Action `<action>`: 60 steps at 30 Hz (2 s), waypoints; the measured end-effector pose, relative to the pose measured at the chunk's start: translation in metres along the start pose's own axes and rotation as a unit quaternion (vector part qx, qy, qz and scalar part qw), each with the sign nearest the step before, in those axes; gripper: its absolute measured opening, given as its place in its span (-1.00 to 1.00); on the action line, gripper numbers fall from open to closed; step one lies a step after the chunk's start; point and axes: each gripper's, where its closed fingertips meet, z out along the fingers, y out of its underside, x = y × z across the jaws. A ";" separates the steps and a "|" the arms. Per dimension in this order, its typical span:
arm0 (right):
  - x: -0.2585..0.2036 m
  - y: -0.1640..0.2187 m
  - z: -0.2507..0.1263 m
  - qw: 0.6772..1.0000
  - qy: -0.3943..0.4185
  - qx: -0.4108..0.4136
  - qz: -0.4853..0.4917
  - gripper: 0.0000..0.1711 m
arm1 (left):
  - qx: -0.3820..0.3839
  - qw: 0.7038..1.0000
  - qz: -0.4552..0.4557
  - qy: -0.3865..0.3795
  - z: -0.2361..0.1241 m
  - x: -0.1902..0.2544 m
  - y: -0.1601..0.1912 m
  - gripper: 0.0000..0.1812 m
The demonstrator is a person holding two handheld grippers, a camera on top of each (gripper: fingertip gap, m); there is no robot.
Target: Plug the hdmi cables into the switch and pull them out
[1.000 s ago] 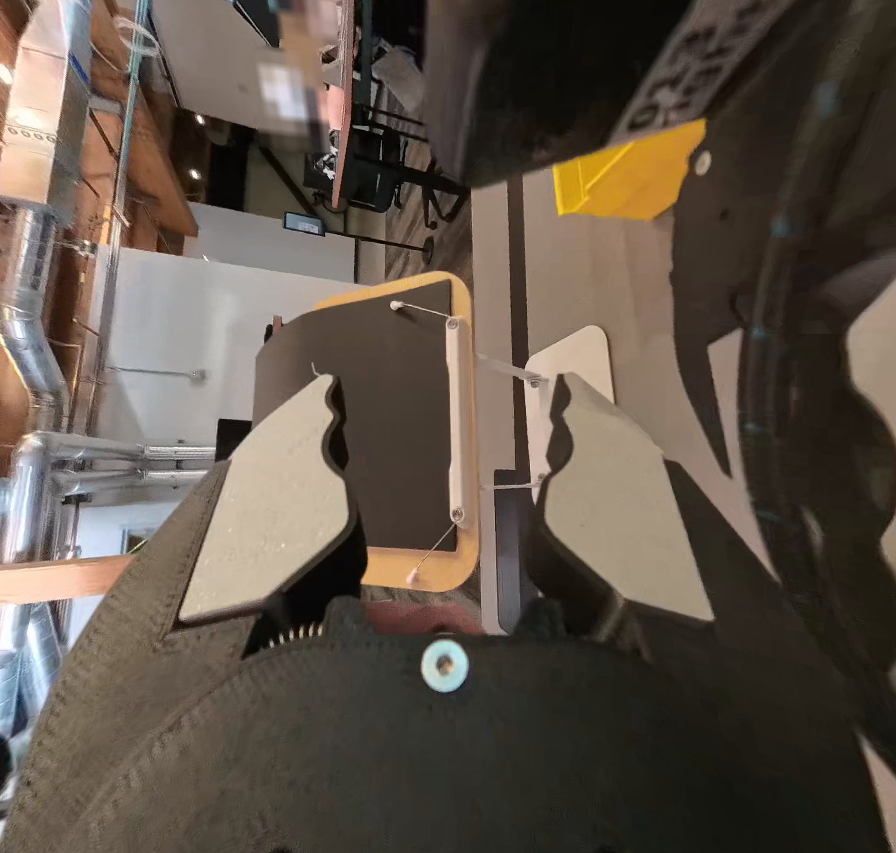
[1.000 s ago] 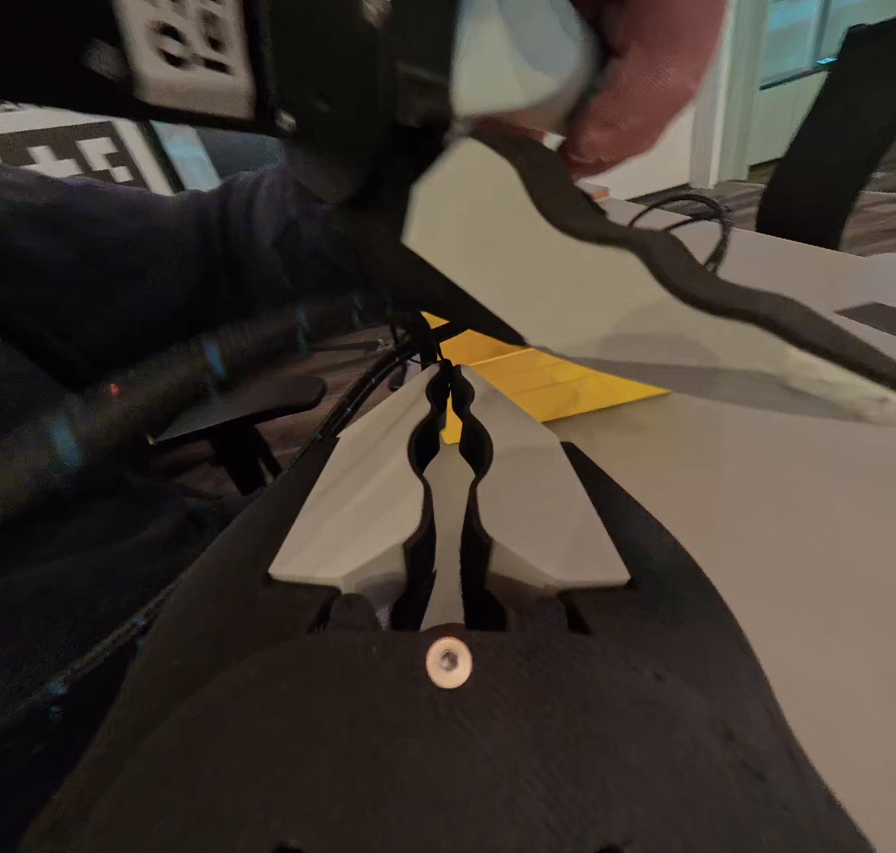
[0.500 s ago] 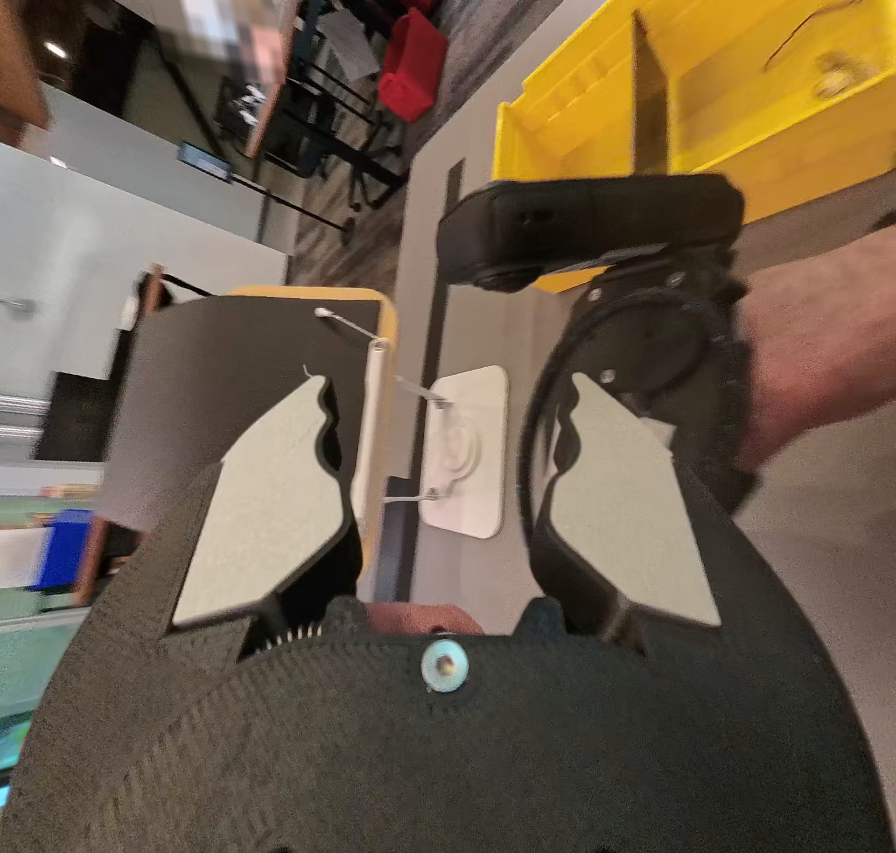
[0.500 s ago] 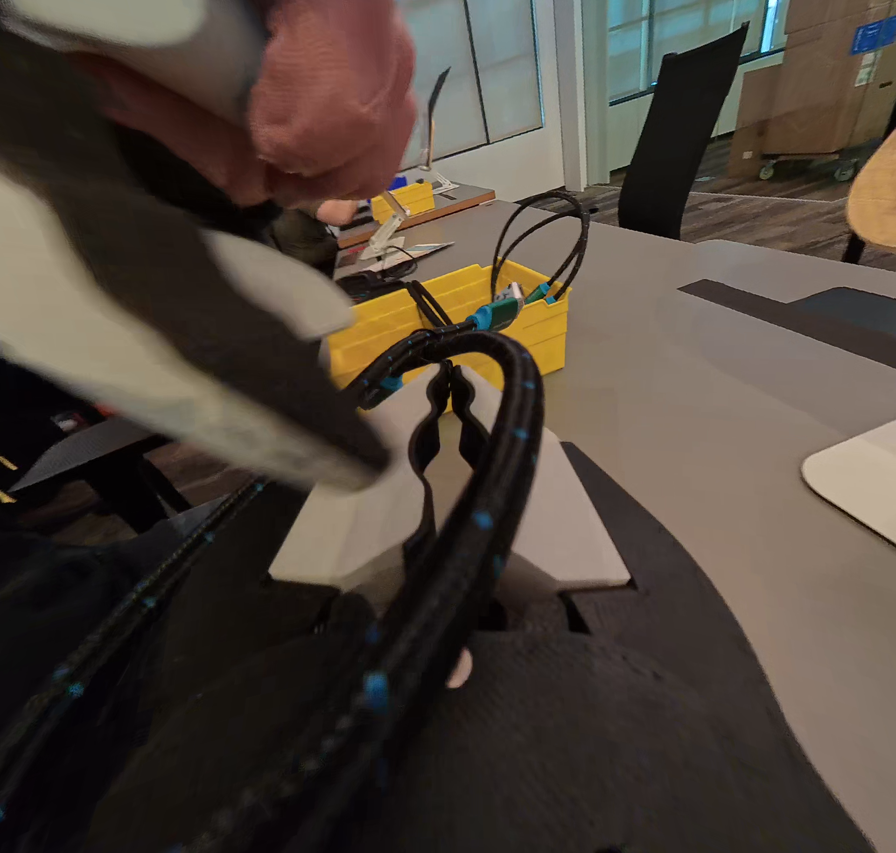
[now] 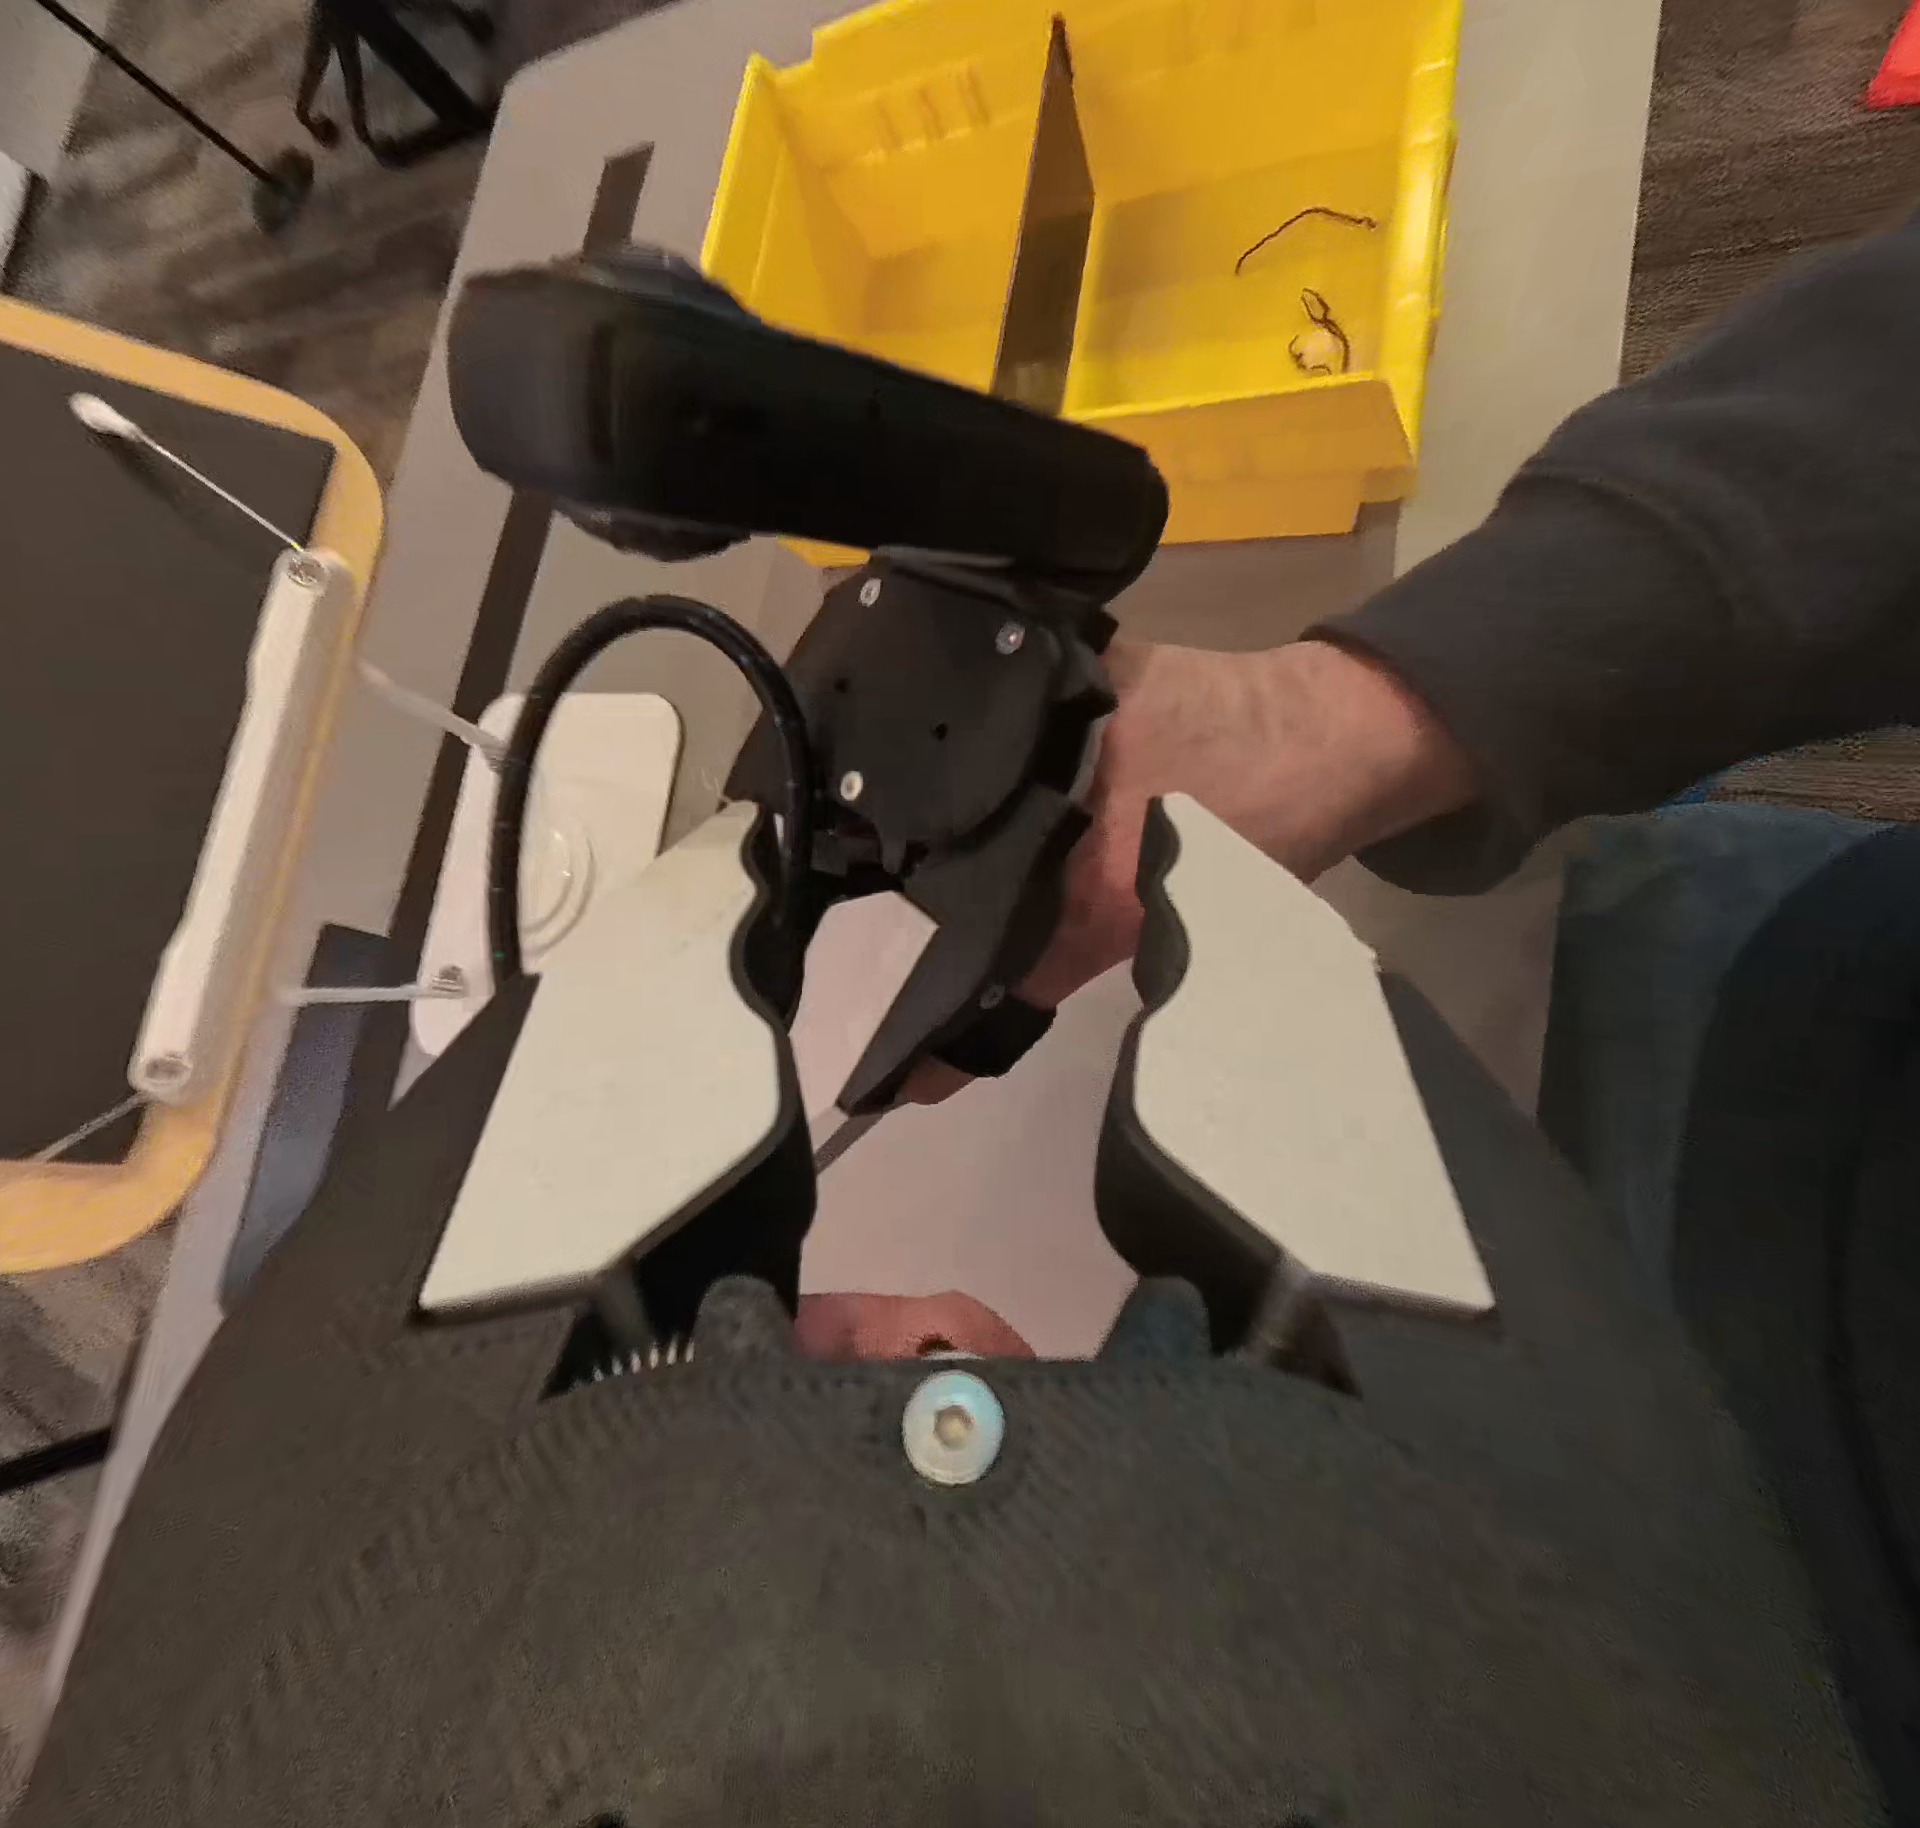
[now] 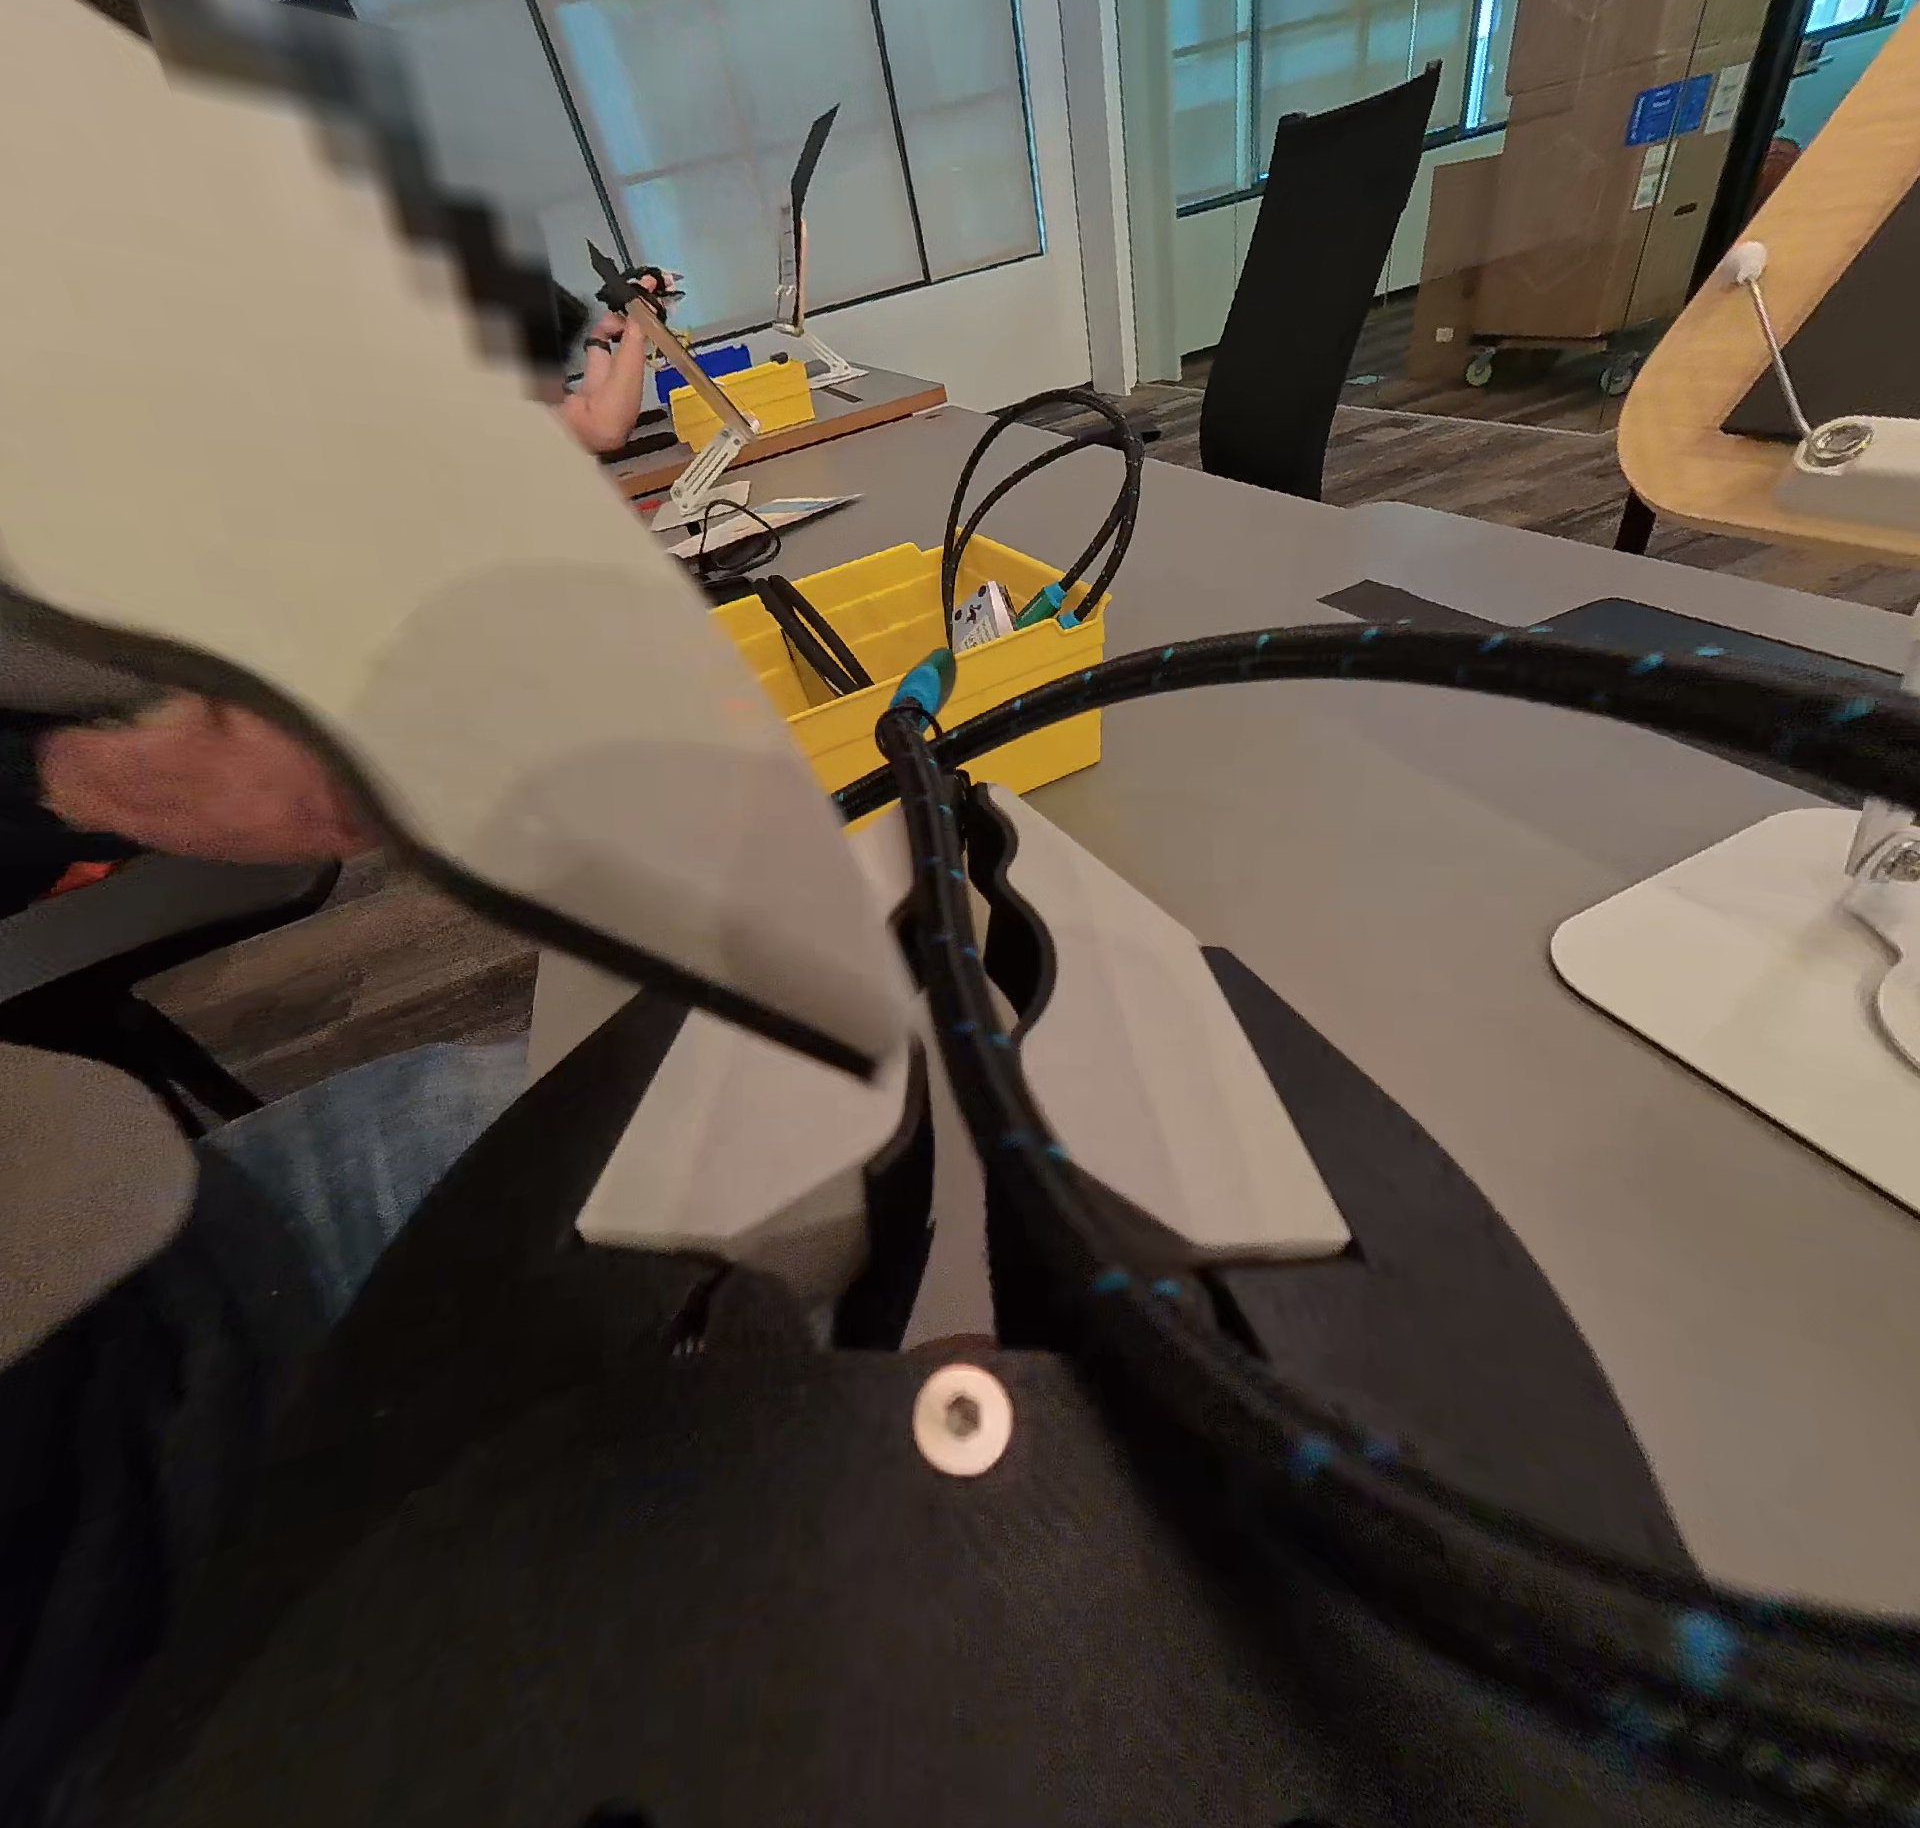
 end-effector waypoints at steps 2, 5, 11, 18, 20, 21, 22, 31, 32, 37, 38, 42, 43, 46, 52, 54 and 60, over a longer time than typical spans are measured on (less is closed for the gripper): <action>-0.001 -0.001 -0.001 1.000 -0.001 0.001 -0.004 -1.00 | -0.002 0.999 -0.029 0.017 0.008 -0.002 0.006 -0.25; 0.000 -0.002 -0.002 1.000 0.001 0.002 -0.009 -1.00 | -0.008 0.998 -0.046 0.030 0.013 -0.005 0.013 -0.25; 0.000 -0.002 -0.002 0.999 0.008 -0.004 -0.036 -1.00 | -0.015 0.998 -0.038 0.045 0.010 -0.008 0.006 -0.16; -0.003 -0.003 -0.003 0.999 0.002 0.000 -0.042 -1.00 | 0.015 0.980 -0.104 0.169 0.007 0.002 -0.008 -0.33; 0.002 -0.003 -0.006 0.999 0.006 0.004 -0.036 -1.00 | 0.053 0.973 -0.109 0.194 0.000 0.012 -0.018 -0.45; 0.003 -0.003 -0.007 0.999 0.007 0.005 -0.036 -1.00 | 0.054 0.974 -0.103 0.196 -0.002 0.015 -0.018 -0.49; 0.003 -0.003 -0.008 0.999 0.008 0.006 -0.035 -1.00 | 0.052 0.976 -0.086 0.194 -0.002 0.019 -0.015 -0.53; 0.006 -0.019 -0.021 0.999 0.000 0.044 -0.014 -1.00 | 0.004 0.969 0.023 0.247 -0.023 0.066 0.025 -0.64; 0.006 -0.022 -0.023 0.999 -0.003 0.051 -0.012 -1.00 | -0.018 0.968 0.032 0.247 -0.024 0.070 0.036 -0.65; 0.004 -0.037 -0.037 0.996 -0.017 0.086 0.002 -1.00 | -0.097 0.968 0.038 0.227 -0.026 0.065 0.090 -0.58; 0.003 -0.041 -0.040 0.995 -0.021 0.093 0.002 -1.00 | -0.097 0.970 0.029 0.222 -0.027 0.062 0.096 -0.57; -0.002 -0.052 -0.050 0.993 -0.040 0.115 0.006 -1.00 | -0.128 0.976 0.008 0.175 -0.027 0.036 0.125 -0.48; -0.003 -0.053 -0.051 0.992 -0.042 0.117 0.004 -1.00 | -0.128 0.976 -0.007 0.177 -0.027 0.032 0.130 -0.47; -0.010 -0.055 -0.053 0.991 -0.059 0.119 -0.004 -1.00 | -0.117 0.979 -0.035 0.165 -0.024 0.016 0.138 -0.43; -0.028 -0.052 -0.054 0.988 -0.105 0.107 -0.021 -1.00 | -0.066 0.983 -0.101 0.141 -0.021 -0.020 0.133 -0.36; -0.036 -0.050 -0.053 0.987 -0.121 0.096 -0.036 -1.00 | -0.035 0.980 -0.131 0.145 -0.021 -0.033 0.125 -0.34; -0.059 -0.037 -0.044 0.983 -0.160 0.048 -0.077 -1.00 | 0.047 0.969 -0.177 0.165 -0.025 -0.062 0.097 -0.44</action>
